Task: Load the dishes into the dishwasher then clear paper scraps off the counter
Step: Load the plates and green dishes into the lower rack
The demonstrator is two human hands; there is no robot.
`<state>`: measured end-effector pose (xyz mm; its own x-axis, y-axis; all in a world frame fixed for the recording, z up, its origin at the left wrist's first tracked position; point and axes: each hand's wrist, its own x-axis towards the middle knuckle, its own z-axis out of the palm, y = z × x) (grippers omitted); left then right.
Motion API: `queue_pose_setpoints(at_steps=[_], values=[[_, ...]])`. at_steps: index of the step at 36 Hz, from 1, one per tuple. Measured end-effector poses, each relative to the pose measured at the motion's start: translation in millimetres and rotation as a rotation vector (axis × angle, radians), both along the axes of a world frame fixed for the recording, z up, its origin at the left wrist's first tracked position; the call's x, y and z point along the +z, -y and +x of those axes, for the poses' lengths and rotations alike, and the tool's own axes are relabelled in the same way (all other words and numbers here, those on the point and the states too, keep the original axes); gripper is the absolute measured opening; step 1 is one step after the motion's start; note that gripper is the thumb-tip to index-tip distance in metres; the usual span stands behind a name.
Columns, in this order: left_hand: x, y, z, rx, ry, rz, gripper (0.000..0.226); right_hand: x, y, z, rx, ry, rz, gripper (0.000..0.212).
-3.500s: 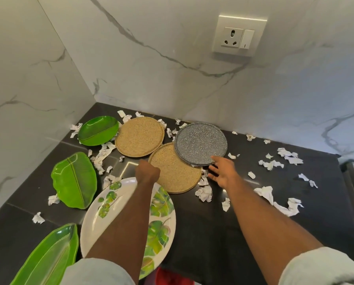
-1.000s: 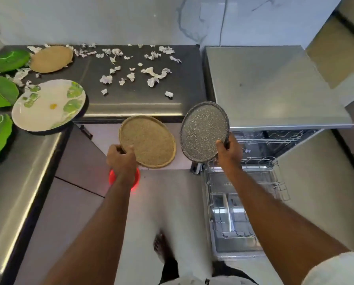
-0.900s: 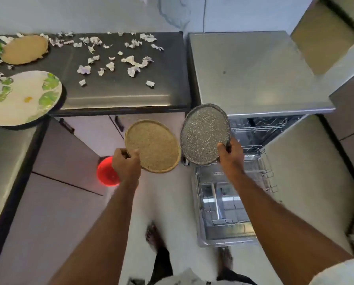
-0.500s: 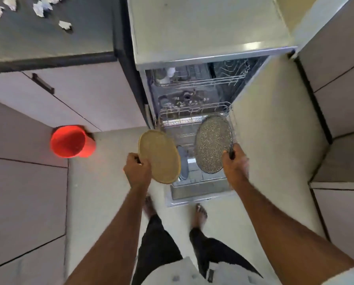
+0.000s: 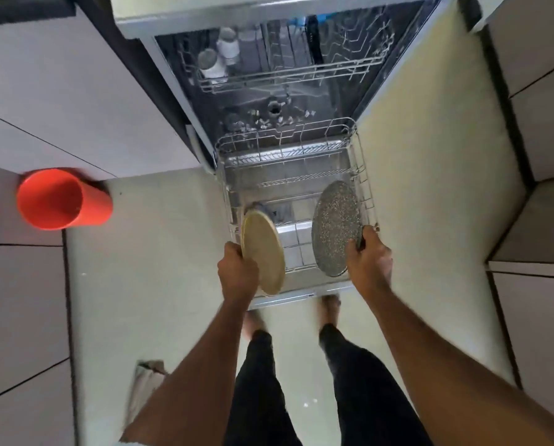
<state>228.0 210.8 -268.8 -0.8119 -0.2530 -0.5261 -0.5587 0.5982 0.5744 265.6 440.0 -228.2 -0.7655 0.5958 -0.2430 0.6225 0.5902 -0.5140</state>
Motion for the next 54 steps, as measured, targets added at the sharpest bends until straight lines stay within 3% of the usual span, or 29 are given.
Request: queue_pose_setpoints(at_steps=[8,15,24,37,39,44,51,54], values=[[-62.6,-36.9,-1.2,0.005,0.003,-0.043,0.018,-82.1,-29.7,-1.6,0.125,0.116,-0.094,0.008],[-105.3,-78.3,-24.3,-0.039,-0.037,-0.104,0.021,-124.6,-51.0,-15.8,0.229,0.067,-0.121,0.006],[-125.7,-118.3,-38.9,-0.132,-0.002,-0.158,0.017,-148.5,-72.9,-19.5,0.199,0.026,-0.185,0.01],[-148.1,-138.1,-52.1,-0.28,-0.007,-0.283,0.038,-168.0,-75.0,-25.2,0.184,-0.032,-0.203,0.019],[-156.4,-142.3,-49.1,-0.337,-0.004,-0.251,0.045,-172.9,-74.8,-26.2,0.187,-0.016,-0.216,0.016],[-173.0,-147.2,-47.1,-0.42,0.03,-0.148,0.094,-185.2,-76.3,-29.9,0.198,0.006,-0.224,0.01],[-192.2,-145.5,-55.8,-0.444,0.174,-0.038,0.103,-196.1,-86.5,-37.2,0.22,-0.005,-0.223,0.01],[-193.1,-144.8,-59.3,-0.342,0.225,0.032,0.116,-199.8,-84.7,-36.4,0.219,0.004,-0.238,0.008]])
